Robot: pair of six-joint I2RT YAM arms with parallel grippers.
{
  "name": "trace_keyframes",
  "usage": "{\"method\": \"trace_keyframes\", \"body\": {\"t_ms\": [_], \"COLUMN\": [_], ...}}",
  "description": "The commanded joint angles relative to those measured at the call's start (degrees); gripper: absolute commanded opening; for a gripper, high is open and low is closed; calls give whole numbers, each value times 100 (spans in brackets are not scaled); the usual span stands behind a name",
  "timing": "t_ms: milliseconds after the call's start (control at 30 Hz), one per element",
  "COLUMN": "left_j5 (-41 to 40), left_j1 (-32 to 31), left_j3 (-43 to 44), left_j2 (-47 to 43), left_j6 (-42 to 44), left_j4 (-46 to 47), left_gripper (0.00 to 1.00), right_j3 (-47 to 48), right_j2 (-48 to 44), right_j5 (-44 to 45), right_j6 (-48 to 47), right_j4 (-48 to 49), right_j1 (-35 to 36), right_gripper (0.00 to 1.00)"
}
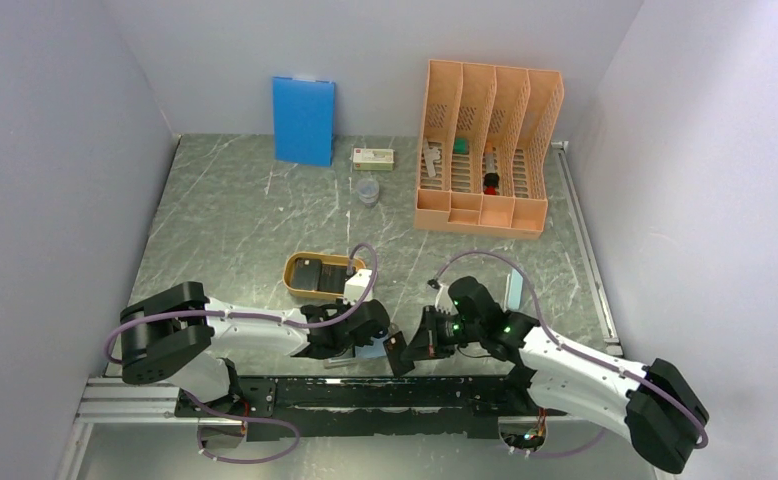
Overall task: Put the credit cards into the card holder
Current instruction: Insert the credit card into the card holder.
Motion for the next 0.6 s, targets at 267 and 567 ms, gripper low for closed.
{"method": "trace_keyframes", "body": {"t_ms": [267, 567], "left_j5": [203, 257], "left_j1": [-2, -4], "left_j3": [-366, -379], "left_j2": [300, 231], "left_j6": [-100, -103], "left_j4": [-552, -507], "left_gripper": [5, 5], "right_j3": [-266, -99], "right_j2": [316, 984], "right_j5": [-83, -65], "right_j6": [166, 279], "right_j4": [260, 1187], "right_j1": [111, 203], "right_gripper": [0, 0]}}
